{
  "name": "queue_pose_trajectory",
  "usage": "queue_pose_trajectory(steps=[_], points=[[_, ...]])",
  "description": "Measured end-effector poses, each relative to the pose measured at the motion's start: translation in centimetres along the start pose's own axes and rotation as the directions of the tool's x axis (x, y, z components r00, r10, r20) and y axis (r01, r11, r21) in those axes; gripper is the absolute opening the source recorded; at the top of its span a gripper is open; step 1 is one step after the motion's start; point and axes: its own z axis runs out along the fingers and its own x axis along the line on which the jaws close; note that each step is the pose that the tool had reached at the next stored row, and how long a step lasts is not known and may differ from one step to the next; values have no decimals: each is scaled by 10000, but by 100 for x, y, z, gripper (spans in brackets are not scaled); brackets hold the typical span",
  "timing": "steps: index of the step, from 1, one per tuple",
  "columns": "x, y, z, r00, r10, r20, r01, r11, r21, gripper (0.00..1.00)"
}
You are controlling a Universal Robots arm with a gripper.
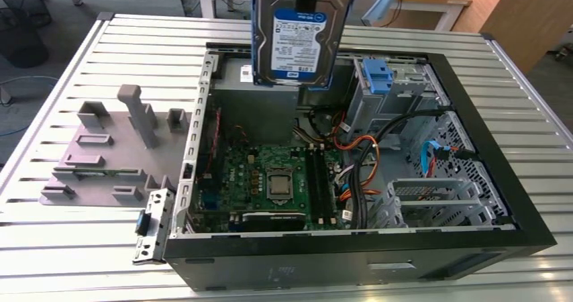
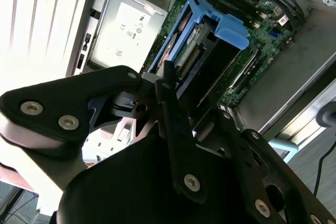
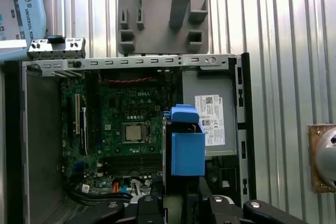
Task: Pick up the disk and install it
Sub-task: 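Pick up the disk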
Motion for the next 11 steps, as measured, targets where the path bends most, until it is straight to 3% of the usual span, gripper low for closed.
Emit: queue_pose_trajectory(steps=[6, 11], points=[[-8, -129, -4, 10000, 0, 0, 0, 10000, -3, 35], [-5, -147, -5, 10000, 0, 0, 0, 10000, -4, 35]])
